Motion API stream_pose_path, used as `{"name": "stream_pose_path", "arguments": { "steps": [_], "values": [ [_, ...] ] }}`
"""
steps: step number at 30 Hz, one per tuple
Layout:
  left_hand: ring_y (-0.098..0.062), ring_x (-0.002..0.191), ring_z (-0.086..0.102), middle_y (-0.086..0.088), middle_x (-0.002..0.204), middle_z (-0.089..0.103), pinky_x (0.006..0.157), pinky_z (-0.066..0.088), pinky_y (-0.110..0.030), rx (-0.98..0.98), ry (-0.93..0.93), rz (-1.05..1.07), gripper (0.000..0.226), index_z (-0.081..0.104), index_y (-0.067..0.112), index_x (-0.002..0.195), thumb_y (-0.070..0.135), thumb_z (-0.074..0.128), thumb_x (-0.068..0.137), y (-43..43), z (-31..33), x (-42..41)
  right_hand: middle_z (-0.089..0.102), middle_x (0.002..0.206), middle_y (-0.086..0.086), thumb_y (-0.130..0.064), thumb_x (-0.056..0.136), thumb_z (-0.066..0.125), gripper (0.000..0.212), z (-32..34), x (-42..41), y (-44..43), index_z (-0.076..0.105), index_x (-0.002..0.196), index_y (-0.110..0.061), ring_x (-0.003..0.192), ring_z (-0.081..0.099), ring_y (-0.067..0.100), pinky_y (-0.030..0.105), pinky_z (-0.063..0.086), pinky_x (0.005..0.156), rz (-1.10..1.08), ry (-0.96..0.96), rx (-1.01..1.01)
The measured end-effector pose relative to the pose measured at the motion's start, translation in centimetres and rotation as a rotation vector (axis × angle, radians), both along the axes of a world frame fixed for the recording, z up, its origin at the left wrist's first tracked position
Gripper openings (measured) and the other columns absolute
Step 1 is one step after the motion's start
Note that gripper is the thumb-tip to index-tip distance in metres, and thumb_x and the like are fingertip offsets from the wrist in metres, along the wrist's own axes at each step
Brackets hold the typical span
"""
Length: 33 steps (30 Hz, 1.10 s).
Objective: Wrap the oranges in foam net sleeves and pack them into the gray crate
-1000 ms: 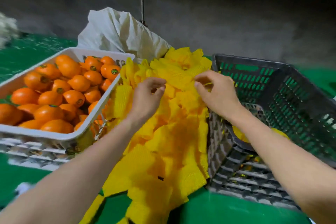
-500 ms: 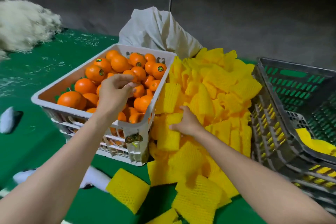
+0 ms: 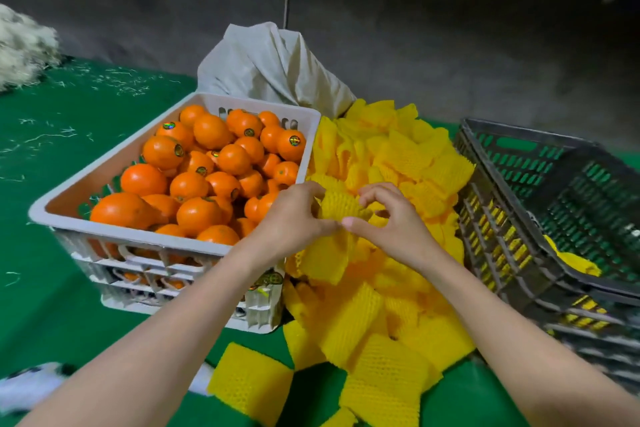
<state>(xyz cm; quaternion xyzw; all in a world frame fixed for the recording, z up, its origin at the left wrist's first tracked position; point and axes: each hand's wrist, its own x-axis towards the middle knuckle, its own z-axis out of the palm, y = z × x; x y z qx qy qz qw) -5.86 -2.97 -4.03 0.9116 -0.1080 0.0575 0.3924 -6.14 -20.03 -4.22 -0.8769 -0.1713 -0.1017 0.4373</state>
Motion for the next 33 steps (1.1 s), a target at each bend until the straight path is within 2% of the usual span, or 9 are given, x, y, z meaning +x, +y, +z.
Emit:
{"name": "stream_pose_path", "arguments": {
  "steps": [7,12,15,17,19,23,26,29,33],
  "values": [
    [-0.011,0.064,0.05,0.001,0.076,0.057,0.052,0.036,-0.018,-0.098,-0.219,0.034,0.021,0.057,0.014,0.098,0.016,0.069,0.081,2.9,0.2,-0.4,0.051,0.073,-0.011,-0.017,0.082,0.07,0.015,1.7,1.9,4.6,0.055,0.083,-0.017,0.065,0.043,0.003,0.023,0.037,0.066,0.14,-0.117,-0.116],
    [-0.013,0.077,0.063,-0.002,0.098,0.063,0.061,0.048,-0.026,-0.24,-0.021,0.052,0.011,0.06,0.019,0.1,0.026,0.061,0.091,8.7,1.1,1.6,0.05,0.083,-0.011,-0.008,0.087,0.06,0.009,1.3,3.4,6.9,0.055,0.094,-0.011,0.08,0.047,0.01,0.03,0.035,0.069,0.233,-0.162,-0.123],
    [-0.027,0.116,0.053,-0.009,0.129,0.055,0.089,0.047,-0.038,0.202,0.108,0.226,0.042,0.052,0.013,0.129,0.029,0.06,0.09,13.2,0.7,3.5,0.054,0.101,-0.011,-0.007,0.089,0.058,0.017,0.9,4.0,7.3,0.059,0.105,-0.014,0.096,0.048,0.004,0.022,0.035,0.077,0.22,-0.132,-0.116],
    [-0.029,0.124,0.047,-0.012,0.14,0.047,0.097,0.044,-0.039,0.433,0.29,0.205,0.06,0.044,0.012,0.138,0.039,0.064,0.088,14.6,-0.2,3.9,0.054,0.104,-0.014,-0.006,0.09,0.056,0.021,0.9,4.1,7.5,0.06,0.108,-0.015,0.096,0.045,-0.004,0.012,0.034,0.077,0.21,-0.115,-0.096],
    [-0.029,0.127,0.044,-0.011,0.143,0.043,0.098,0.042,-0.036,0.474,0.393,0.14,0.066,0.042,0.016,0.14,0.043,0.066,0.085,15.1,-1.4,4.1,0.054,0.099,-0.017,-0.004,0.091,0.054,0.021,0.8,4.1,7.5,0.059,0.107,-0.016,0.087,0.043,-0.006,0.009,0.034,0.071,0.205,-0.106,-0.086],
    [-0.028,0.122,0.049,-0.009,0.14,0.047,0.09,0.044,-0.033,0.442,0.308,0.143,0.062,0.043,0.024,0.138,0.041,0.068,0.084,15.9,-2.2,4.1,0.058,0.1,-0.006,-0.003,0.092,0.051,0.02,0.8,3.9,6.9,0.059,0.105,-0.016,0.084,0.049,0.008,0.022,0.037,0.074,0.156,-0.077,-0.042],
    [-0.028,0.115,0.052,-0.007,0.139,0.046,0.081,0.051,-0.035,0.172,0.254,0.151,0.05,0.047,0.03,0.132,0.031,0.068,0.087,16.3,-2.2,3.9,0.056,0.096,-0.014,-0.002,0.093,0.049,0.021,1.1,3.5,6.1,0.057,0.1,-0.02,0.085,0.049,-0.002,0.007,0.036,0.074,0.139,-0.054,0.02],
    [-0.025,0.11,0.058,-0.004,0.138,0.048,0.072,0.057,-0.038,-0.489,0.291,0.076,0.025,0.06,0.037,0.112,0.035,0.061,0.087,15.4,-0.4,2.9,0.053,0.09,-0.02,0.003,0.091,0.049,0.03,1.6,3.2,5.6,0.055,0.089,-0.027,0.077,0.048,-0.016,0.002,0.034,0.069,0.123,-0.017,0.162],
    [-0.035,0.103,0.066,-0.01,0.134,0.054,0.072,0.058,-0.042,-0.973,0.431,-0.161,0.034,0.065,0.034,0.114,0.034,0.056,0.082,12.4,2.2,1.8,0.052,0.083,-0.002,0.006,0.089,0.048,0.038,2.5,2.5,5.0,0.056,0.082,-0.03,0.074,0.044,0.005,0.011,0.035,0.065,0.107,0.095,0.353]
  ]
}}
